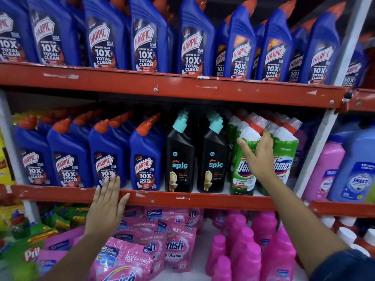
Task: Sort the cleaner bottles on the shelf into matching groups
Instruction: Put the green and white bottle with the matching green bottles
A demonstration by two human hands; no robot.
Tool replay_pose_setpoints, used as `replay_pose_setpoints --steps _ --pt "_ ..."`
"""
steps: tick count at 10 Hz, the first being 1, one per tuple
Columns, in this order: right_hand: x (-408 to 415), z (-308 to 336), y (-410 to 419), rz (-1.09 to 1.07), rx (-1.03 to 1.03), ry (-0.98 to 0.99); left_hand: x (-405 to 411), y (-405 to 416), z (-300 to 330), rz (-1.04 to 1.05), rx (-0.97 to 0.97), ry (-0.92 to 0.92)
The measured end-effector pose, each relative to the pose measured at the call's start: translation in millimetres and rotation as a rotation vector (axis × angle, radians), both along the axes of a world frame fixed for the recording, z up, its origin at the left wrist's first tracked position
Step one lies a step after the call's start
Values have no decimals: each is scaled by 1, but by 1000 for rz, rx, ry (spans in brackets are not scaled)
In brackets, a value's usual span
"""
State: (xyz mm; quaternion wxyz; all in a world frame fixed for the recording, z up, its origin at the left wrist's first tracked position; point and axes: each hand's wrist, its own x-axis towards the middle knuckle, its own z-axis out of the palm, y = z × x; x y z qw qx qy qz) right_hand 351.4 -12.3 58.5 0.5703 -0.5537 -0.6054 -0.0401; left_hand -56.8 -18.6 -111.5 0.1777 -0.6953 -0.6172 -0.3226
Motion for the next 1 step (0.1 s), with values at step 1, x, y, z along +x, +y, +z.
replay_pose_setpoints --steps 1 --pt "-17 1 -17 -113 107 -42 20 2 25 -55 116 -8"
